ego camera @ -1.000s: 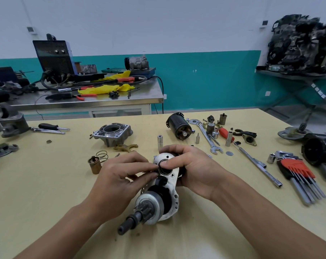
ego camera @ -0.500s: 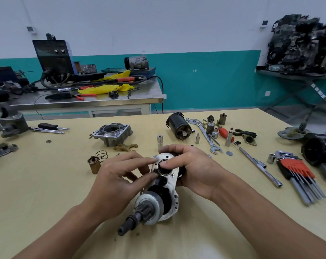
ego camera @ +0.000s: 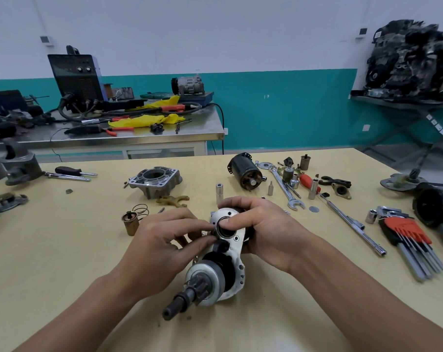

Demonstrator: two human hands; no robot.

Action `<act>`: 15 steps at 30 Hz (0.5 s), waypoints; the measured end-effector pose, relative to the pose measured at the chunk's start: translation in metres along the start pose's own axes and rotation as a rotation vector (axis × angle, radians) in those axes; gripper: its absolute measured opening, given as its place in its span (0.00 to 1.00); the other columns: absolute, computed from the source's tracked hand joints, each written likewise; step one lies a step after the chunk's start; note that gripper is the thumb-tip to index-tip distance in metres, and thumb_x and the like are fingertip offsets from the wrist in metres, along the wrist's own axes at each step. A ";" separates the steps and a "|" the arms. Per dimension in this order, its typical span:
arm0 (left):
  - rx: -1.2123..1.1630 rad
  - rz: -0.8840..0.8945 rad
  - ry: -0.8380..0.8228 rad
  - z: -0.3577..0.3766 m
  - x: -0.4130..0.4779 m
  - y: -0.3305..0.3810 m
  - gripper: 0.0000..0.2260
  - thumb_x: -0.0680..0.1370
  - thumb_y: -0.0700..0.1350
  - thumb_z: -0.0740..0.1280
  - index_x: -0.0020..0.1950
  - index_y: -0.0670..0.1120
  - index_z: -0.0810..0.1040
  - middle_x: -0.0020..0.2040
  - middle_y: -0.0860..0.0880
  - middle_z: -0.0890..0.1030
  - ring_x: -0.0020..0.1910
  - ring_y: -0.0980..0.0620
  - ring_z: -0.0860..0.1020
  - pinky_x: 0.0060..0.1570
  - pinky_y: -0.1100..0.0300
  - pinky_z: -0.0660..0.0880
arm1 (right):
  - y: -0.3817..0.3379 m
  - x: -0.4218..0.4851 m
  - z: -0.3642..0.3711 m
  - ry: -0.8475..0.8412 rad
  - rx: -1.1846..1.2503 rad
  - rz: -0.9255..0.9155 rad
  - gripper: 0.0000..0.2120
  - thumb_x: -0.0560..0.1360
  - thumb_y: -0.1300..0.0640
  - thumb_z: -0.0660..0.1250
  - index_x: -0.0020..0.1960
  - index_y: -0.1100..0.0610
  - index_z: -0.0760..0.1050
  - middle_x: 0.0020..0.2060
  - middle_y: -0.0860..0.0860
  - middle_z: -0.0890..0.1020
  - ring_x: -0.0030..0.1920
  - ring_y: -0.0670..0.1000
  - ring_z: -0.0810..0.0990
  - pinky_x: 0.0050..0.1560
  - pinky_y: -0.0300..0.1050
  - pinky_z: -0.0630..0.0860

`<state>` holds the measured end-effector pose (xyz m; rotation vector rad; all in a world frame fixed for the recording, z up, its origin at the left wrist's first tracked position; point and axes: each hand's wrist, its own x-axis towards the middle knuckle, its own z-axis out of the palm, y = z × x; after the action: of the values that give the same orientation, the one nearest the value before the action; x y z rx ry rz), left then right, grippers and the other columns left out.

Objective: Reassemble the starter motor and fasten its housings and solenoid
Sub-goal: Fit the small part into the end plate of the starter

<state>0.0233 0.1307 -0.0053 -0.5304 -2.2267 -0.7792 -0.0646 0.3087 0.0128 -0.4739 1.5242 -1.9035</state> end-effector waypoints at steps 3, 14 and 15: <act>0.025 0.008 0.017 0.002 0.000 0.000 0.06 0.72 0.44 0.74 0.46 0.45 0.87 0.36 0.54 0.81 0.34 0.60 0.78 0.32 0.64 0.76 | 0.001 0.000 0.000 -0.003 -0.008 -0.002 0.13 0.71 0.72 0.68 0.50 0.57 0.80 0.38 0.53 0.85 0.35 0.54 0.84 0.35 0.47 0.80; 0.035 -0.012 0.030 0.005 -0.002 0.002 0.04 0.72 0.40 0.74 0.44 0.43 0.87 0.36 0.52 0.83 0.35 0.58 0.79 0.33 0.65 0.76 | 0.001 0.000 0.000 0.003 0.002 -0.006 0.13 0.71 0.72 0.69 0.49 0.57 0.81 0.39 0.54 0.84 0.36 0.55 0.83 0.37 0.48 0.80; 0.035 -0.006 0.025 0.005 -0.002 0.002 0.04 0.71 0.40 0.74 0.45 0.42 0.87 0.36 0.51 0.83 0.35 0.58 0.79 0.34 0.65 0.77 | 0.001 0.000 0.000 0.003 0.004 -0.005 0.13 0.71 0.72 0.69 0.49 0.57 0.81 0.39 0.53 0.84 0.37 0.55 0.83 0.37 0.48 0.80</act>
<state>0.0233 0.1350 -0.0089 -0.4945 -2.2162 -0.7442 -0.0639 0.3084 0.0117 -0.4735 1.5229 -1.9114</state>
